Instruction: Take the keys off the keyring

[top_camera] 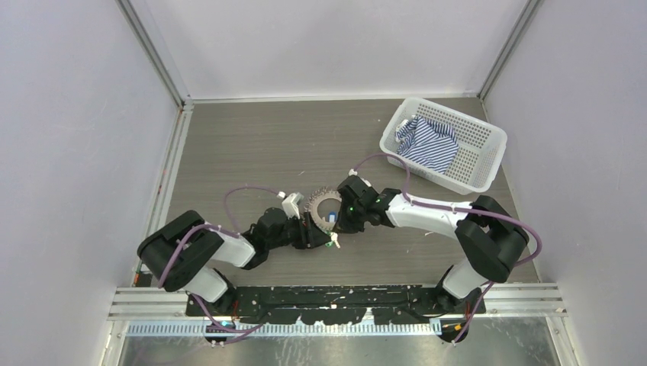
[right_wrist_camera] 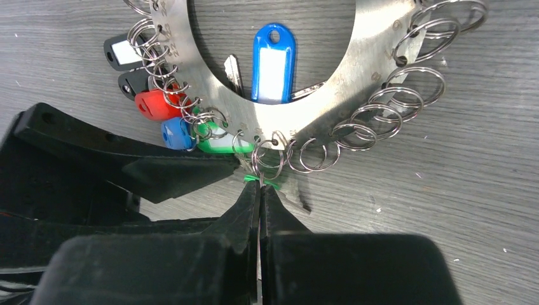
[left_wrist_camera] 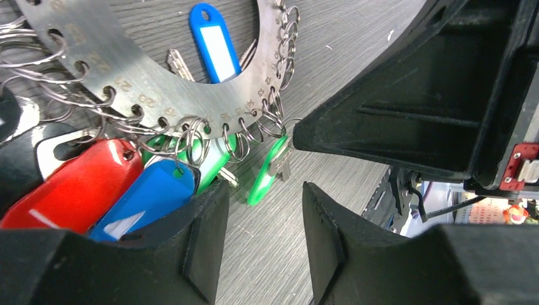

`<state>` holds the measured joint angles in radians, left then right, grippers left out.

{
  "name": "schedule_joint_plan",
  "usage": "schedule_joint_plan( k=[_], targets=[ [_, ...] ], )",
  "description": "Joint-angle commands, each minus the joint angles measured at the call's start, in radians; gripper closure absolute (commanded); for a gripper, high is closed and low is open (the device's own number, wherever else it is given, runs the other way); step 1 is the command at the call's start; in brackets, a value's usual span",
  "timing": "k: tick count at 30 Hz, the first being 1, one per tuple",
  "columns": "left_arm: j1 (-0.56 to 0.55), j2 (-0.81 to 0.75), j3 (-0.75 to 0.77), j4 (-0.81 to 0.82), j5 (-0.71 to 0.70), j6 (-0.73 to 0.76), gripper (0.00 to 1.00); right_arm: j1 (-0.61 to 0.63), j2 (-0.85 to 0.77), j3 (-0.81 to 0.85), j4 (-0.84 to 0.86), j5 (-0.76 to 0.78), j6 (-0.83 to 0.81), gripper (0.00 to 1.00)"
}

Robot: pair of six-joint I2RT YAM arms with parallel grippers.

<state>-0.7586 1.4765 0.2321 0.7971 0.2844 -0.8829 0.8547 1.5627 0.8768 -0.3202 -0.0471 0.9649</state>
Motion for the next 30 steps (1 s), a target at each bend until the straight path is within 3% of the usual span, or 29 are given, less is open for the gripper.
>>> schedule_joint_plan(
  k=[1, 4, 19, 30],
  targets=[
    [-0.012, 0.067, -0.026, 0.220, 0.017, -0.014, 0.54, -0.015, -0.017, 0.016, 0.029, -0.043, 0.023, 0.99],
    [-0.012, 0.126, -0.043, 0.354, 0.025, -0.046, 0.55, -0.022, -0.026, 0.019, 0.022, -0.047, 0.025, 0.99],
    [-0.013, 0.305, -0.046, 0.630, 0.029, -0.095, 0.55, -0.037, -0.051, 0.077, -0.033, -0.061, 0.013, 0.99],
    [-0.016, 0.267, -0.036, 0.634, 0.023, -0.102, 0.58, -0.040, -0.045, 0.099, -0.041, -0.072, 0.021, 0.99]
  ],
)
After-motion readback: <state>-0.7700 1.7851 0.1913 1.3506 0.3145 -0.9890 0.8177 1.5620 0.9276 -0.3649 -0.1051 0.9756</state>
